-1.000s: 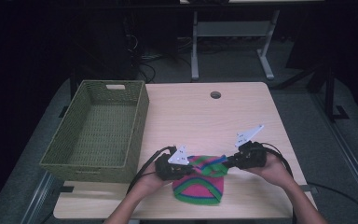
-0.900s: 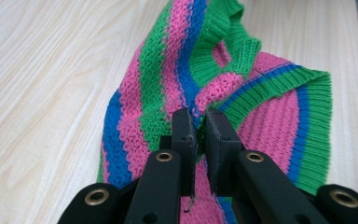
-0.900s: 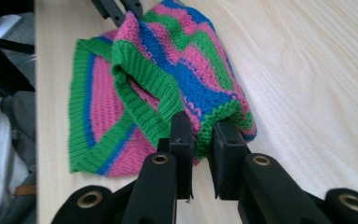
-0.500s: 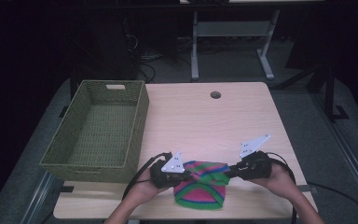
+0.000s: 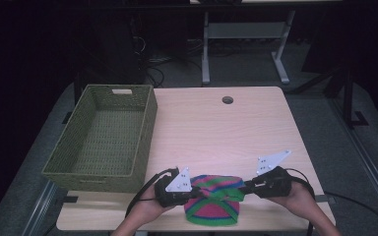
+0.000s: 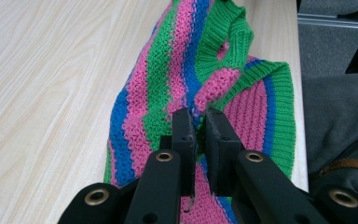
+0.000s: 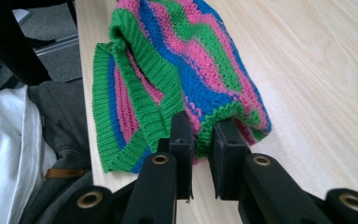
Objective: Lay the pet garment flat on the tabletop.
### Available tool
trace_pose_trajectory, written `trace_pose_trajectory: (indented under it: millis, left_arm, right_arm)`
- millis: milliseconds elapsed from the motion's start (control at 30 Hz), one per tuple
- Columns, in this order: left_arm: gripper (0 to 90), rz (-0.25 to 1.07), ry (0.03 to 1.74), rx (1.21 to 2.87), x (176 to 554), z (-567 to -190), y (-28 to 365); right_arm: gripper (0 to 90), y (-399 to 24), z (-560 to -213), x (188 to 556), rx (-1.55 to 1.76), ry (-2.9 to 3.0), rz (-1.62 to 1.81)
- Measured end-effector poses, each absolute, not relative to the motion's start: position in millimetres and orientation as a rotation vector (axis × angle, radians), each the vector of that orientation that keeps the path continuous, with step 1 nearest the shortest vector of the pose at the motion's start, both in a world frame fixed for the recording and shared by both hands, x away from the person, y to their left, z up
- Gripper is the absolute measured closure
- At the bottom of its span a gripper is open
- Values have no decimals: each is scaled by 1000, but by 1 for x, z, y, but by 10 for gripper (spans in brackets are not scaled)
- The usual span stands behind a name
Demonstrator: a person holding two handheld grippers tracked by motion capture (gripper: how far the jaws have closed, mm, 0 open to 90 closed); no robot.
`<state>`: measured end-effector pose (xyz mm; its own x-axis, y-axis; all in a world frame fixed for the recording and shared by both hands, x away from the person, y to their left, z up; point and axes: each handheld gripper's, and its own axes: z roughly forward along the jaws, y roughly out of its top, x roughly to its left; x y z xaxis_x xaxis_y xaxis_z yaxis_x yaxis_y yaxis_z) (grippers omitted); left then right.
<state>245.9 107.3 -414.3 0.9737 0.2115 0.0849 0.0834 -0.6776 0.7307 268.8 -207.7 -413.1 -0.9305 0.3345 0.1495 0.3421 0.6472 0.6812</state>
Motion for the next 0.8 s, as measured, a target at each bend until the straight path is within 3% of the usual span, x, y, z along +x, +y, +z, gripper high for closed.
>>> trace_pose_trajectory:
  millis: [800]
  left_arm:
    - [836, 229, 256, 2299, 259, -411, 116]
  right_arm:
    - [795, -201, -404, 269, -617, -2810, -1184]
